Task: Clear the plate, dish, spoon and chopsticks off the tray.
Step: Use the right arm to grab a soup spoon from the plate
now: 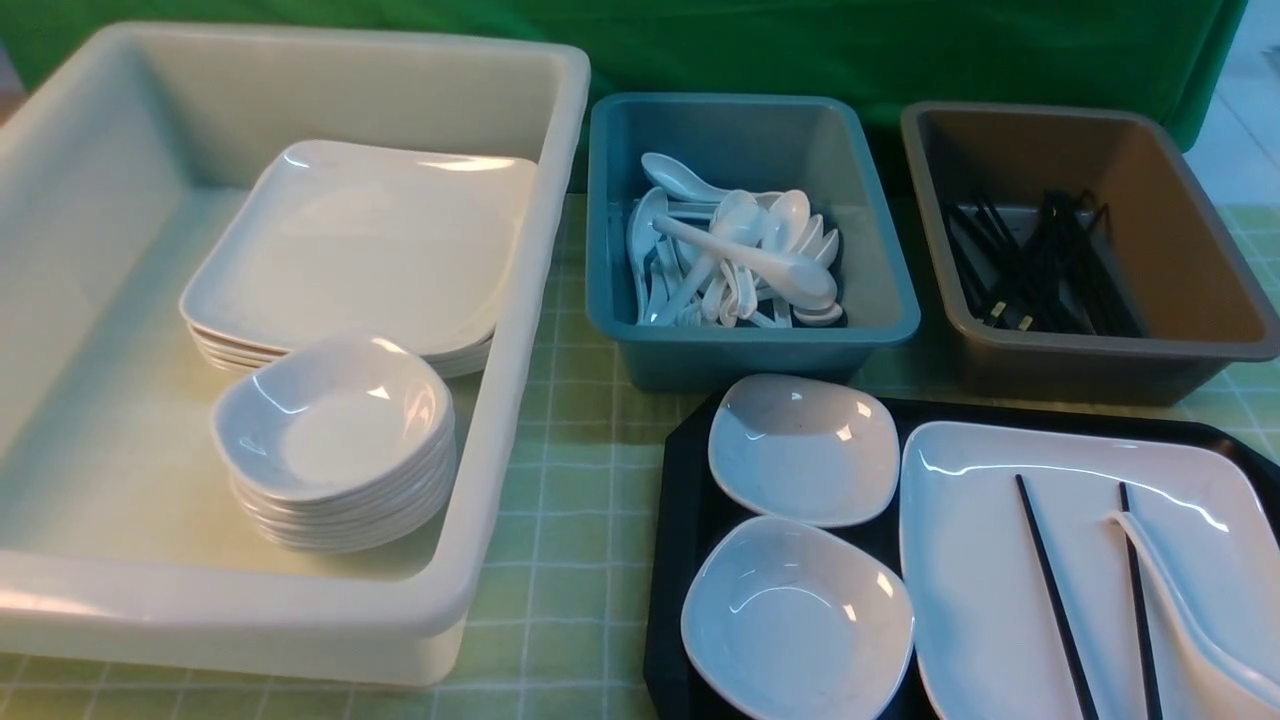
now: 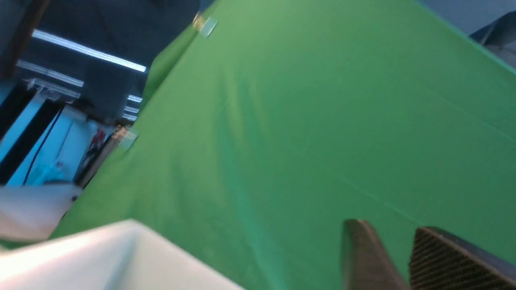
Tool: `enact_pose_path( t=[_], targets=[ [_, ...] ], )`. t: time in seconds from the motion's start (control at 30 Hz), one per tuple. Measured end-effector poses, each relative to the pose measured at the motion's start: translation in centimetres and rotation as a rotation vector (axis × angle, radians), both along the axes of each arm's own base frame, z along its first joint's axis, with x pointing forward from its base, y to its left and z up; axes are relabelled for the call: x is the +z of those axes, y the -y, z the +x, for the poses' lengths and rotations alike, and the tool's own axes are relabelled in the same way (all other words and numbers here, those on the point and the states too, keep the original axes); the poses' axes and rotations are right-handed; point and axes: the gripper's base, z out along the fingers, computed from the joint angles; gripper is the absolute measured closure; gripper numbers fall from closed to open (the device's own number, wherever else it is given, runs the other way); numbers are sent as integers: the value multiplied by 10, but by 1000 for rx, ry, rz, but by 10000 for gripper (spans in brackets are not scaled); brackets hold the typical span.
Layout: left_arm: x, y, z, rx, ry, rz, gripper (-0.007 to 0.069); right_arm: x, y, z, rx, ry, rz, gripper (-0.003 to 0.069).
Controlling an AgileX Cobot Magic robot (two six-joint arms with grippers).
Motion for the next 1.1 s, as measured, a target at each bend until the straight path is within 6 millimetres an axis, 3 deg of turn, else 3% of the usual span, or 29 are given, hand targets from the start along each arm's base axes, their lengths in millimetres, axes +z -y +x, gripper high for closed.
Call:
enact_pose_path(
  t=[0.03, 0.07, 0.1, 0.17, 0.23, 0.33, 0.43, 0.5, 0.6, 0.73, 0.87, 0.93, 1.03, 1.07, 1.1],
  targets=[
    [13, 3, -1, -11, -13, 37, 573, 20, -3, 1, 31, -47, -57, 622],
    [24, 5, 0, -23, -41, 61, 597, 27, -6, 5, 60, -118, -102, 631],
    [42, 7, 0, -39, -91, 98, 620, 49, -10, 9, 108, -202, -173, 643],
    [63, 10, 4, -65, -208, 107, 632, 67, -17, 23, 187, -364, -271, 648],
    [76, 11, 15, -87, -362, 114, 636, 76, -25, 40, 276, -542, -370, 650],
    [87, 15, 41, -153, -852, 186, 638, 74, -42, 82, 454, -898, -544, 654],
    [78, 22, 67, -287, -1221, 283, 638, 58, -49, 114, 538, -1109, -641, 660],
    [73, 28, 81, -385, -1320, 342, 638, 47, -49, 127, 545, -1186, -686, 662],
    [66, 37, 100, -522, -1360, 370, 638, 23, -48, 150, 542, -1316, -763, 662],
    [65, 70, 122, -768, -1300, 431, 641, -12, -40, 179, 530, -1461, -778, 642],
    [62, 104, 126, -877, -1281, 519, 642, -37, -28, 197, 508, -1552, -736, 518],
    [59, 132, 126, -947, -1270, 609, 642, -54, -19, 210, 486, -1583, -708, 379],
    [58, 162, 127, -1016, -1245, 706, 642, -66, -17, 217, 482, -1593, -690, 322],
    [58, 185, 127, -1065, -1227, 784, 642, -75, -18, 223, 485, -1594, -677, 308],
    [58, 196, 128, -1083, -1221, 815, 642, -79, -18, 225, 485, -1591, -675, 308]
  ],
)
